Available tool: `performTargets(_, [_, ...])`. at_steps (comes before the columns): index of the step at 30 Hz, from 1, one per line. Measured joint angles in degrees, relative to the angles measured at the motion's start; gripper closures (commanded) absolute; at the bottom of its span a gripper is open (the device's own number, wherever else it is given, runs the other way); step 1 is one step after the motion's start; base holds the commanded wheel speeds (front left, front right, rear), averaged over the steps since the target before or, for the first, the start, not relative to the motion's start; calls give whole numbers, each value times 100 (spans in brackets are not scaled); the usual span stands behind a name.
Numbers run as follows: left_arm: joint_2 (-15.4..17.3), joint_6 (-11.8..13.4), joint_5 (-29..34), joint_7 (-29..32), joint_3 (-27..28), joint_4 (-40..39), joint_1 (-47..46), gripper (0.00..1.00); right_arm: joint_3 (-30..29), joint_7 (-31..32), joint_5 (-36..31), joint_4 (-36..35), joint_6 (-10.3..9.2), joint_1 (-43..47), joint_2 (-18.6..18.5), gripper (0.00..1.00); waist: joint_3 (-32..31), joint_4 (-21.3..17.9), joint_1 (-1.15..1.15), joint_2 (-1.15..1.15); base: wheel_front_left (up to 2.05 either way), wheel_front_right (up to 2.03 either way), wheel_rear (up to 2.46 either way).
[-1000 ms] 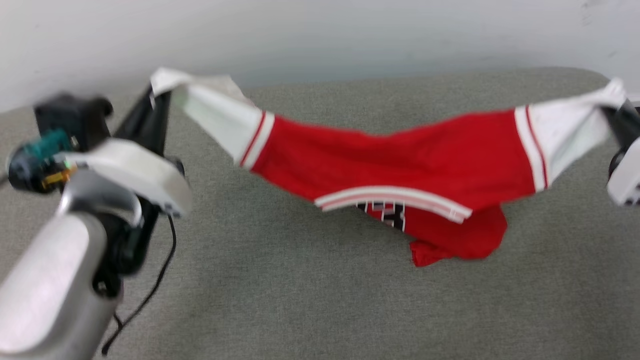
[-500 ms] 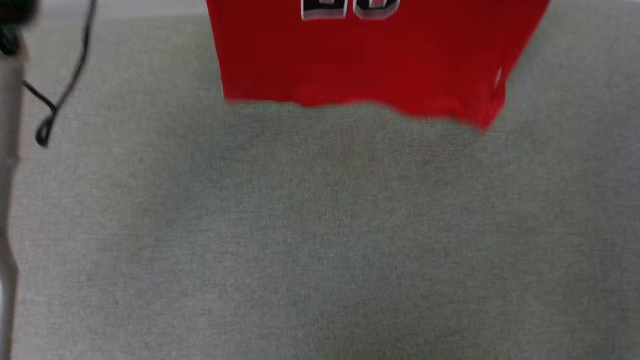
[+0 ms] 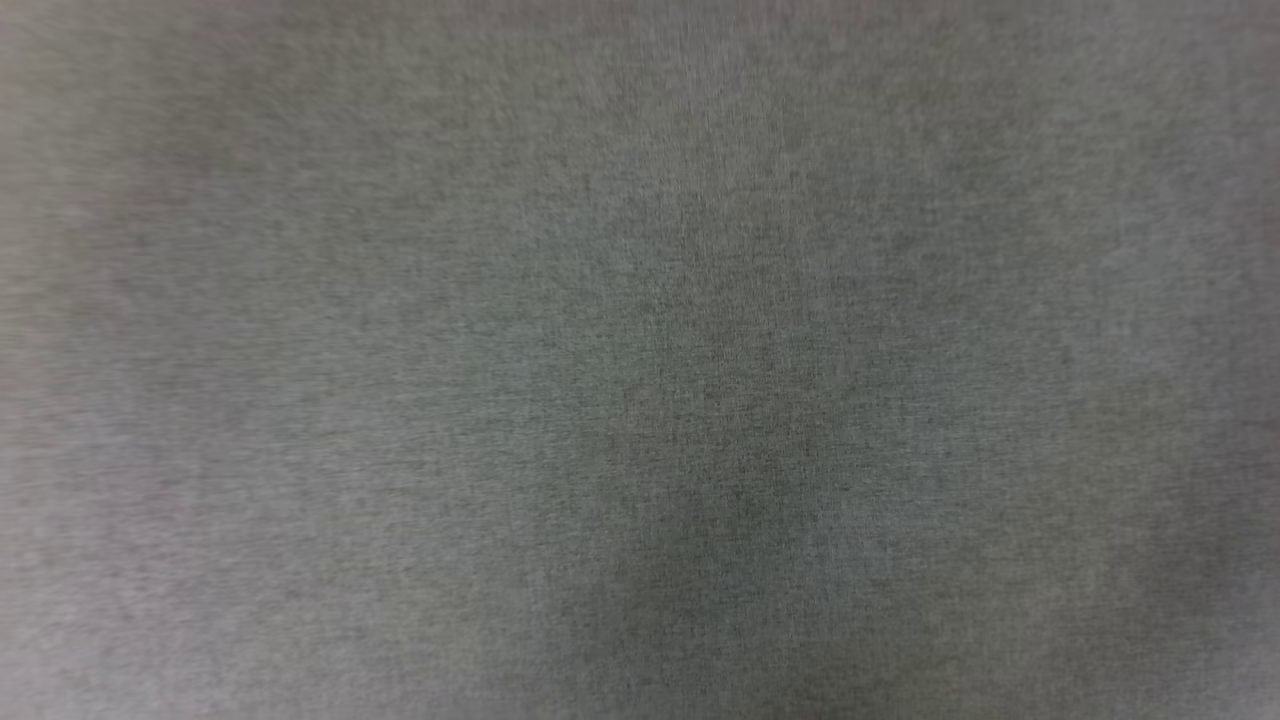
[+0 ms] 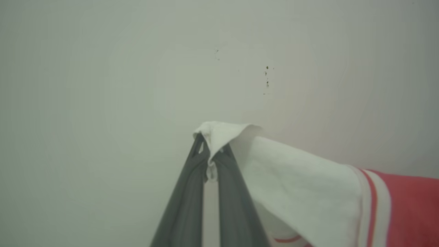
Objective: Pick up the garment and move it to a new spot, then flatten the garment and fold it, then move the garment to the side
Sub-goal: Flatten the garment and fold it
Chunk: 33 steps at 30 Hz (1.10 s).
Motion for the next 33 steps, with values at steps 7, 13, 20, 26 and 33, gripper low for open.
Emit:
performTargets(7, [-18, -49, -99, -25, 7, 442, -38, 100, 428, -361, 202, 702, 0, -308, 64, 100, 586, -111, 0, 0, 0, 0, 0])
performTargets(13, [-96, -178, -352, -219, 69, 833, 450, 100, 872, -642, 458, 1370, 0, -280, 105, 100, 719, -140, 0, 0, 0, 0, 0])
performTargets(20, [-240, -458, -794, -626, 190, 1216, 1736, 100, 1370, -966, 801, 1993, 0, 756, 129, 100, 241, -59, 0, 0, 0, 0, 0])
performTargets(26, [-350, -593, -1116, -1024, 267, 1213, 3413, 100, 1611, -1288, 1140, 2039, 0, 2258, 154, 100, -484, 32, -1, 0, 0, 0, 0])
performTargets(33, [-366, -481, -1399, -1345, 371, 603, 5410, 100, 1702, -1553, 1424, 1679, 1, 3976, 41, 100, -1412, 129, -2, 0, 0, 0, 0])
